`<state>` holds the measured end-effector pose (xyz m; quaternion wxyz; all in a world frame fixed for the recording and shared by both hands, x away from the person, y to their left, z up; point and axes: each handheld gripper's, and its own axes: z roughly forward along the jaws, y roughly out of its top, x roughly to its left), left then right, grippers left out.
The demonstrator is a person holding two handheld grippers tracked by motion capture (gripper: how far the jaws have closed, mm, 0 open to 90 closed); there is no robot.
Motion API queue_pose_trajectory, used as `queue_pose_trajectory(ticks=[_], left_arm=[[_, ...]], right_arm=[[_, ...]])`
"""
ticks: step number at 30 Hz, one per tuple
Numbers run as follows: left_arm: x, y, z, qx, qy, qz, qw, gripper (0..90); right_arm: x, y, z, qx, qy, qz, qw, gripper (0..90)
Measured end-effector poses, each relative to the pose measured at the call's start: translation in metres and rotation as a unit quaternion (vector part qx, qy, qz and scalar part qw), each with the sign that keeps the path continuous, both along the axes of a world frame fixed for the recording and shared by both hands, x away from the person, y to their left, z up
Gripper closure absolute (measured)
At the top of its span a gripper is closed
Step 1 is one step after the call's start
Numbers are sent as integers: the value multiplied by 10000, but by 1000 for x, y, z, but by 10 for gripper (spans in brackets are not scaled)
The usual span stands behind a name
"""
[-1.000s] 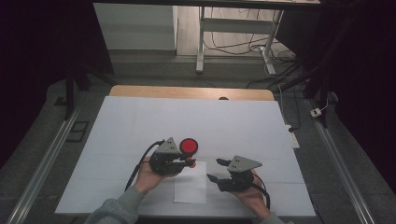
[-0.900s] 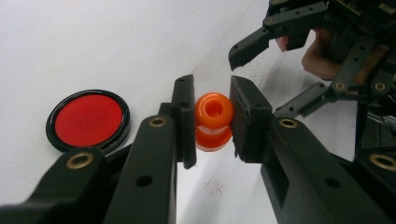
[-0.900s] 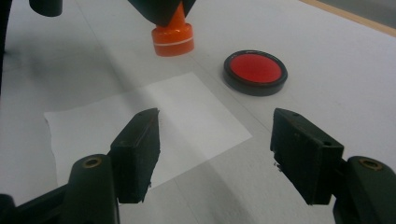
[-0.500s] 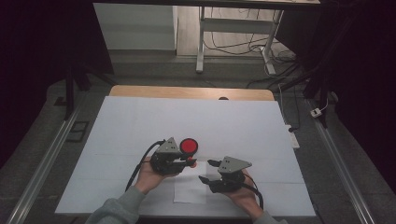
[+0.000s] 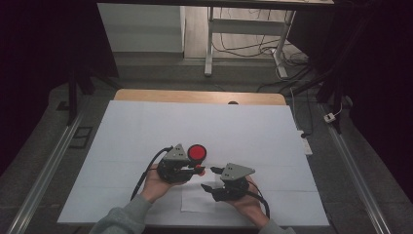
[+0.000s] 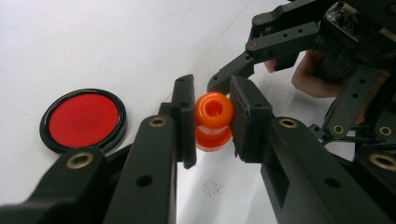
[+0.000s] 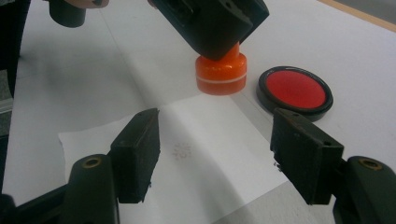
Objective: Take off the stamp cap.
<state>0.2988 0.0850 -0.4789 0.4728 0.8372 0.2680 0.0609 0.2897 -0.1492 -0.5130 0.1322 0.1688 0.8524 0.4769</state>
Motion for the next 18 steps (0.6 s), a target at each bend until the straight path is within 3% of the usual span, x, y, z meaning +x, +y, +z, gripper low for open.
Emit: queue_pose_trajectory(ticks=[18], left_arm=[[-1, -2, -1, 19, 11, -15, 10000, 722]], right_arm=[[2, 14, 3, -64, -115, -30, 9999, 363]])
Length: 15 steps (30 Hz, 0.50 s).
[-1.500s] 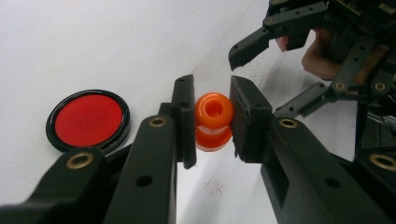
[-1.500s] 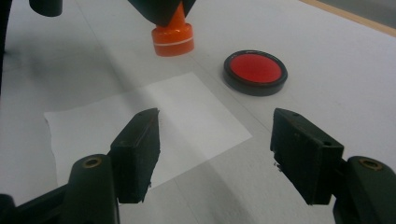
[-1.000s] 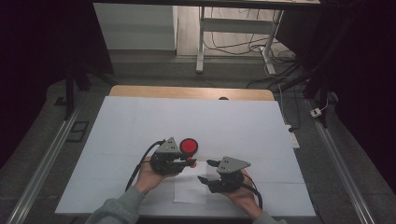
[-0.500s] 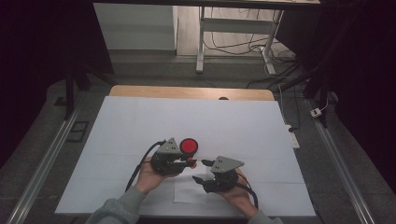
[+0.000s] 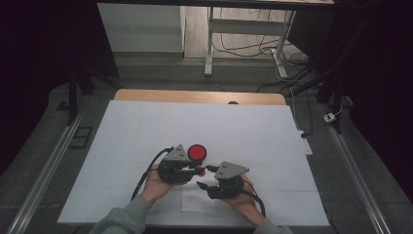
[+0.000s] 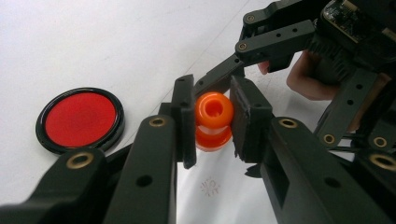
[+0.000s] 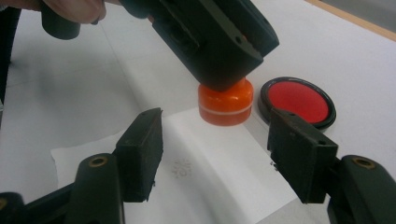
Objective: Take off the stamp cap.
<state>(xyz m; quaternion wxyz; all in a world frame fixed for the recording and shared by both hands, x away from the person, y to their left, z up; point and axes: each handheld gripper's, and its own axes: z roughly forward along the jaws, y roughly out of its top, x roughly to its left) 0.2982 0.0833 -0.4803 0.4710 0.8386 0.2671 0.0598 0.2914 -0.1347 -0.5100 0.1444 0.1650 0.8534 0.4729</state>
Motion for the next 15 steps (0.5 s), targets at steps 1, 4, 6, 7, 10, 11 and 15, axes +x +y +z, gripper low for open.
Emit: queue_pose_trajectory(ticks=[1, 4, 6, 7, 10, 11, 15], left_arm=[[0, 0, 0, -2, 0, -1, 10000, 722], [0, 0, 0, -5, 3, -1, 10000, 722], [0, 0, 0, -7, 5, -5, 10000, 722], [0, 0, 0, -7, 3, -4, 10000, 722], [0, 0, 0, -11, 0, -11, 10000, 722], [0, 0, 0, -13, -1, -16, 10000, 722], [-1, 0, 0, -21, -19, -27, 10000, 722]], right_arm=[[0, 0, 0, 0, 0, 0, 10000, 363], [1, 2, 0, -18, 2, -2, 10000, 379], [1, 3, 0, -49, -3, 1, 10000, 409], [1, 4, 0, -41, -16, 0, 10000, 417], [1, 5, 0, -65, -12, 9, 10000, 443], [1, 5, 0, -65, -12, 9, 10000, 443], [2, 7, 0, -77, -6, 16, 10000, 480]])
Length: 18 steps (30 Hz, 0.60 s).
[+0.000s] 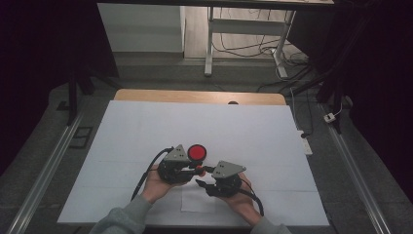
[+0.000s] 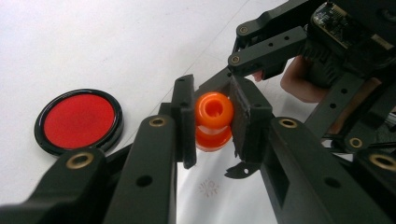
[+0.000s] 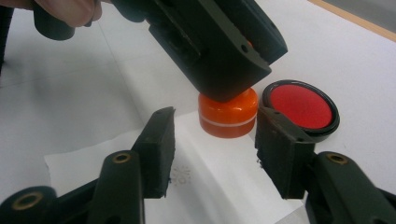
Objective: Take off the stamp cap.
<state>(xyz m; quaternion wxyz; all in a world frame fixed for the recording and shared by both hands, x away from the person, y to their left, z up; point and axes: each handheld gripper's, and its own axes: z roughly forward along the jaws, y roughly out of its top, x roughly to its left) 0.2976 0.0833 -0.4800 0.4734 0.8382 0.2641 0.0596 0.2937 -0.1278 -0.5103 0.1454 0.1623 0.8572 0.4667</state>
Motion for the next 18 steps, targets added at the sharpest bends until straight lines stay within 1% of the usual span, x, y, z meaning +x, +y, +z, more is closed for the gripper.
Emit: queue_pose_trajectory(ticks=[6, 10, 18], left_arm=[[0, 0, 0, -11, 1, -6, 10000, 722], [0, 1, 0, -46, 22, -21, 10000, 722], [0, 1, 0, -43, 25, -38, 10000, 722]], right_arm=[[1, 1, 0, 3, 27, -28, 10000, 521], [2, 1, 0, -23, 7, -33, 10000, 535], [2, 2, 0, -3, -24, -34, 10000, 590]])
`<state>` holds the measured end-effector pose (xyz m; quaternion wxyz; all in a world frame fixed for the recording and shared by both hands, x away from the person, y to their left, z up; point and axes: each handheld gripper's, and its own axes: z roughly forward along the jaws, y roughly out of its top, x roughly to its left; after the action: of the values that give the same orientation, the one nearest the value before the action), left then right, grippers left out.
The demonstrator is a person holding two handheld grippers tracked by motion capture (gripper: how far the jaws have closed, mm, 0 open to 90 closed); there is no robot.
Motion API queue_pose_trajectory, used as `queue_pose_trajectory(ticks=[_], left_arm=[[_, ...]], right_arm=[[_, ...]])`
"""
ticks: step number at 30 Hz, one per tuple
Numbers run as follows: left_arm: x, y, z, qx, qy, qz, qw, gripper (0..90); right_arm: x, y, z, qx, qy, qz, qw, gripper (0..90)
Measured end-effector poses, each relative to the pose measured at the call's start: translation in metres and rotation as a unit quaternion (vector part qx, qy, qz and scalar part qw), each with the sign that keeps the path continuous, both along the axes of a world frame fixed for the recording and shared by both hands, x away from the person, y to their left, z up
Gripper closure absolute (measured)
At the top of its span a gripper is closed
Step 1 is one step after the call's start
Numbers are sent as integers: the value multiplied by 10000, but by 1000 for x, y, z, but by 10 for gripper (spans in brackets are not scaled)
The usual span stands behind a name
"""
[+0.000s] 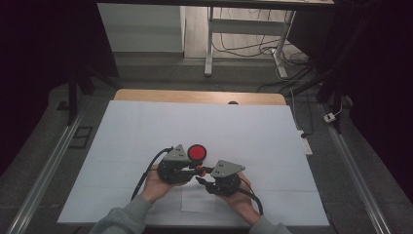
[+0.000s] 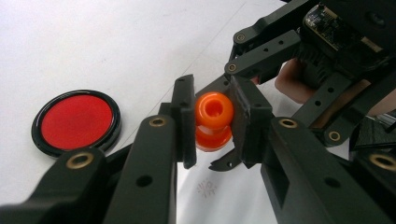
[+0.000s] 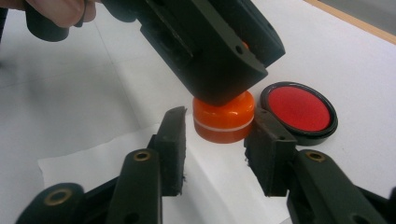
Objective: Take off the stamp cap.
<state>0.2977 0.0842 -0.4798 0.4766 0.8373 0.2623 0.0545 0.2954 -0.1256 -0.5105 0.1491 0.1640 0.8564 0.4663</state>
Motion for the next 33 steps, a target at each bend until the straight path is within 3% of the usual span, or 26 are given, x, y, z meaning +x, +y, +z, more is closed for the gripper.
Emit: queue_pose_trajectory(ticks=[18, 33], left_arm=[[1, 2, -1, -7, 5, -89, 10000, 727], [-1, 4, -2, -147, 15, -35, 9999, 729]], right_arm=[[-2, 0, 0, -101, -92, -34, 9999, 646], [-4, -1, -1, -6, -164, -51, 9999, 649]])
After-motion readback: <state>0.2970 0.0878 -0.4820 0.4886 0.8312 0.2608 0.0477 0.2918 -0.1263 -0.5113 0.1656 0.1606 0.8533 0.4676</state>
